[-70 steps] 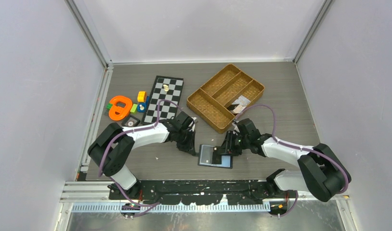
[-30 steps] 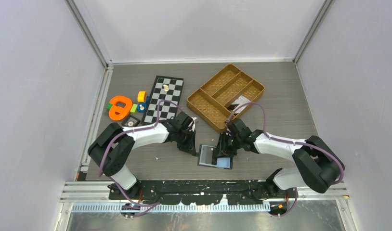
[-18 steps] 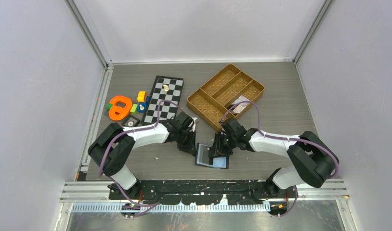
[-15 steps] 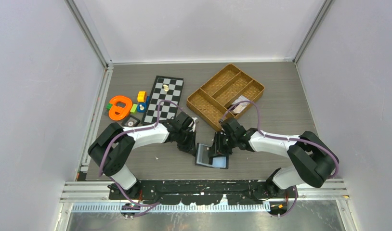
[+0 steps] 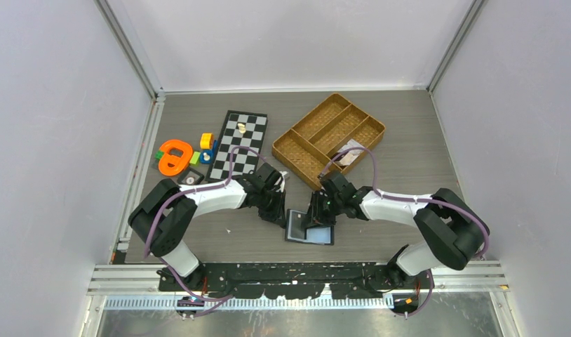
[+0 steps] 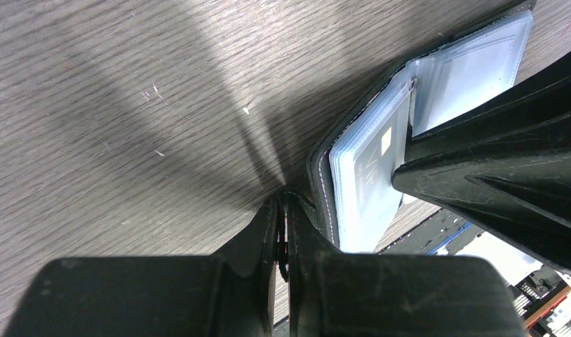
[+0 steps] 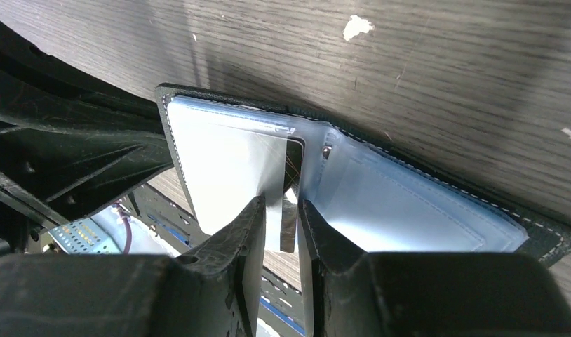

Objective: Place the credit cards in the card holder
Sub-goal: Insert the credit card into the card holder.

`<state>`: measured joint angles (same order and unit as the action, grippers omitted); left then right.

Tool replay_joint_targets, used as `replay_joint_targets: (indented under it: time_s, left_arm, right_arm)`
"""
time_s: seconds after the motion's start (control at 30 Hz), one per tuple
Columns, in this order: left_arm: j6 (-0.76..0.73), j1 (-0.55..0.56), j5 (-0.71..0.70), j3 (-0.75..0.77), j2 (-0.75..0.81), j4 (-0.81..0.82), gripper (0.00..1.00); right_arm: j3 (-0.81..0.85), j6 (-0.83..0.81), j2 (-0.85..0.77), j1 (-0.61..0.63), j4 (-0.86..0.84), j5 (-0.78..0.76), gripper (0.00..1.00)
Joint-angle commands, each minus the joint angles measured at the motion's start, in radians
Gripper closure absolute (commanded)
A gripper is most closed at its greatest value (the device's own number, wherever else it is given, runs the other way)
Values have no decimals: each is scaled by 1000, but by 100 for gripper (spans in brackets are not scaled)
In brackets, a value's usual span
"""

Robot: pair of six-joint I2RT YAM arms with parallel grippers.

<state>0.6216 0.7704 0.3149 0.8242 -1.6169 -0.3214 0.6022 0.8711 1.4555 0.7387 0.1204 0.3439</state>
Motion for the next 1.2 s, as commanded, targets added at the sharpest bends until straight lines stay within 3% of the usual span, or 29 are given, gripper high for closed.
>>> replay_joint_targets:
  time_s: [0.0, 0.2, 0.53, 0.7, 0.9, 1.0, 1.17]
  left_arm:
    - [0, 8, -17, 1, -30, 10, 100]
    - [-1, 6, -58, 4, -18, -18, 100]
    - [-15, -59, -111, -28, 59, -56, 100]
    - [-39, -97, -126, -36, 96, -85, 100]
    - [-73, -123, -147, -20, 133, -129, 99]
    - [-93, -132, -162, -12, 152, -154, 90]
    - [-121, -134, -183, 14, 199, -197, 57]
  right_arm:
    - [38, 32, 13, 8, -81, 48, 72]
    - [61, 18, -29, 9, -38, 18, 70]
    - [240, -171, -150, -29, 335, -234, 47]
    - [371, -267, -173, -166, 493, -320, 44]
    - [480, -326, -149, -355, 523, -385, 42]
    - [522, -326, -107, -410, 522, -420, 40]
    - [590, -319, -7, -459, 518, -464, 35]
